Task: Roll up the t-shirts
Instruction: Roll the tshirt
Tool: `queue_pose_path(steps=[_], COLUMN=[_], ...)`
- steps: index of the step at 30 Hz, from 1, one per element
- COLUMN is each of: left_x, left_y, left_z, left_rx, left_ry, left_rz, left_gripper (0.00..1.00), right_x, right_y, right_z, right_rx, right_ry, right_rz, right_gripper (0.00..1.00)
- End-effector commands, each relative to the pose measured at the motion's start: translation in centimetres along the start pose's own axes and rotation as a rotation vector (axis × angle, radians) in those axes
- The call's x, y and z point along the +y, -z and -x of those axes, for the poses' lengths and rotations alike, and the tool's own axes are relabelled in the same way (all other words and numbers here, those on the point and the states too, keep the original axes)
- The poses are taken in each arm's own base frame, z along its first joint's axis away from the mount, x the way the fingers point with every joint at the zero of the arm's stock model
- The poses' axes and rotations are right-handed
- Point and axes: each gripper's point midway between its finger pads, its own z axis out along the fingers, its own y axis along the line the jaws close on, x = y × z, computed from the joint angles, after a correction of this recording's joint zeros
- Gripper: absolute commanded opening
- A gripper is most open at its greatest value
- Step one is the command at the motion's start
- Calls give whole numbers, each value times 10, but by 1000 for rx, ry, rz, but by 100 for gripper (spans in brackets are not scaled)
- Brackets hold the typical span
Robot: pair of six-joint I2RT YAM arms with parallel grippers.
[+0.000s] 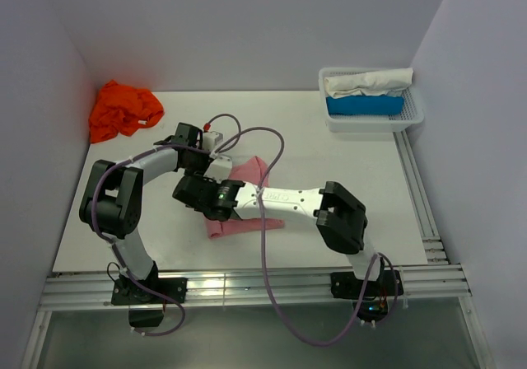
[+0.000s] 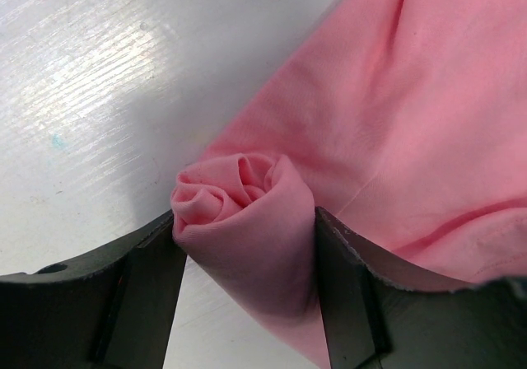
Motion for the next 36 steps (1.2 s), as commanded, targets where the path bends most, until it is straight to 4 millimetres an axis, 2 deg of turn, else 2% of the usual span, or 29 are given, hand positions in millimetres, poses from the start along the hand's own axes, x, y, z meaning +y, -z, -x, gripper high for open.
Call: queue_pose_path(steps=[1,2,6,8,10,11,12,21,24,31,36], left_x=[3,3,3,2,2,2,2,0,0,1,14], left_y=[0,0,0,0,0,0,0,5,12,35,62], left_z=[-5,-6,-6,-7,-6,-6,-6,3,18,52,74], left_rx=[29,32,30,33,32,30,32,16,-9,-69,-131], left_ry=[5,5,3,4,3,3,4,-2,-6,15,31], left_rz=[15,14,14,14,14,14,12,4,-3,-46,-64], left_gripper=[65,65,65,65,65,65,65,71,75,78,78], right_x=[-13,-18,-17,-26,-26,-36,-33,-55,-62,-72,-70], right_y=[-13,-21,-33,-40,-41,-44,-44,-51,-55,-64,-67], right_z=[-2,-7,-11,-17,-14,-18,-19,-38,-47,-66,-75], right_rx=[-39,-37,-43,-35,-44,-34,-32,26,60,116,171], right_ry=[136,170,220,259,268,297,299,339,361,372,342], right_rz=[-90,-115,-137,-175,-194,-233,-233,-296,-314,-323,-281], right_gripper=[53,53,54,54,55,54,56,58,59,59,47])
